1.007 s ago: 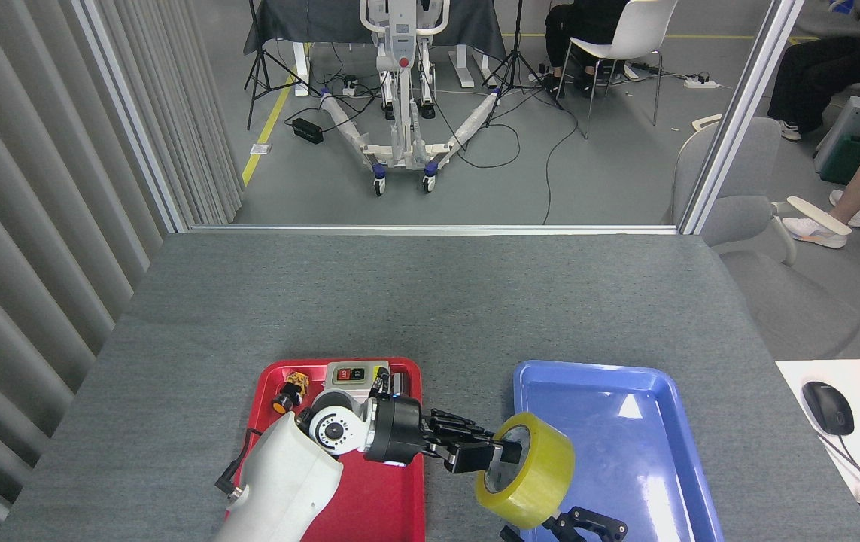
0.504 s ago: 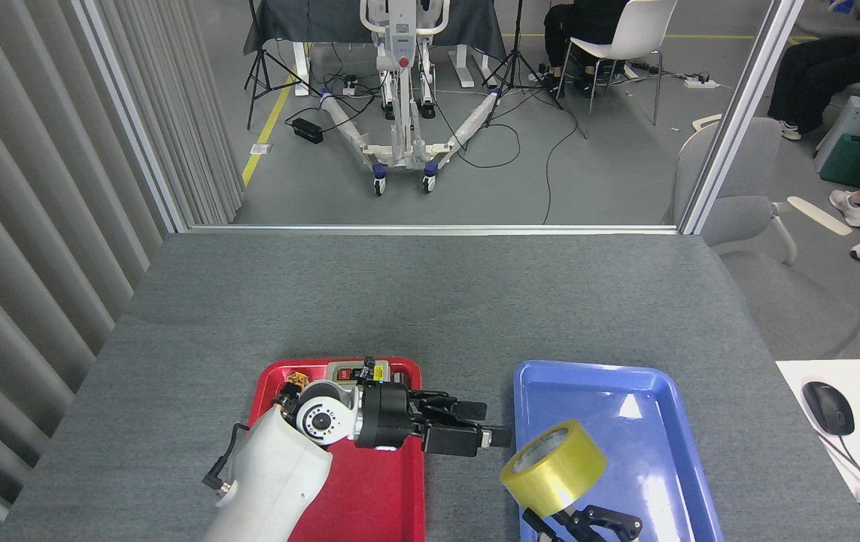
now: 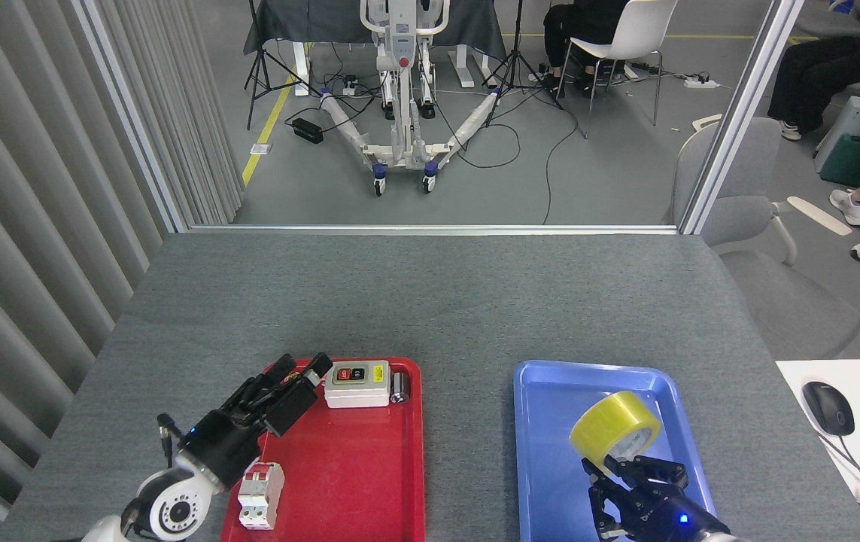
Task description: Place and move tape with both arms
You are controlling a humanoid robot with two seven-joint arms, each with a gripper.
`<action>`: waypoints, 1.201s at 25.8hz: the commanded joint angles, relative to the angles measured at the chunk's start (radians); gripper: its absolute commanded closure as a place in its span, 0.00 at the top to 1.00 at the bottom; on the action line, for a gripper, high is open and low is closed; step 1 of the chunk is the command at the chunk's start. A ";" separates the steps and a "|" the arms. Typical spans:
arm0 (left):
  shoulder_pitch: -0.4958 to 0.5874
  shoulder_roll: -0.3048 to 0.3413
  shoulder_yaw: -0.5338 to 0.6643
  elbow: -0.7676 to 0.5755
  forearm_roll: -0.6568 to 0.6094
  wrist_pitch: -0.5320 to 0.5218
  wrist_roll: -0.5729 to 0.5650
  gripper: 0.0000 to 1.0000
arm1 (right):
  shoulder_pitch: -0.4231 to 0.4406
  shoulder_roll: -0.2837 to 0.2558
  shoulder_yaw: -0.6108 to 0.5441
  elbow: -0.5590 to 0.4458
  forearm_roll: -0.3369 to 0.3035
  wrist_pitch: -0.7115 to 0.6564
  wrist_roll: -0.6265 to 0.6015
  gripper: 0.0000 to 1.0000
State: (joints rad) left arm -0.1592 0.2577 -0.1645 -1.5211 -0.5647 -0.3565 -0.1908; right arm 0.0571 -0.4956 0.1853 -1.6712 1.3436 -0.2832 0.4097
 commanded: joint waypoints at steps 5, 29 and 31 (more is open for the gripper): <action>0.199 -0.017 -0.001 -0.203 -0.682 0.212 0.229 0.99 | -0.123 0.000 0.031 -0.001 -0.032 0.004 0.469 0.01; 0.165 -0.071 0.019 -0.136 -0.689 0.422 0.248 0.99 | -0.098 -0.004 0.011 -0.030 -0.164 0.490 -0.342 1.00; 0.145 -0.069 0.020 -0.136 -0.684 0.413 0.251 0.99 | -0.089 -0.004 0.011 -0.028 -0.164 0.500 -0.529 1.00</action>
State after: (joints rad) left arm 0.0039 0.1914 -0.1466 -1.6553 -1.2529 0.0660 0.0567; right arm -0.0482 -0.5038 0.1973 -1.6982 1.1797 0.1411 0.1944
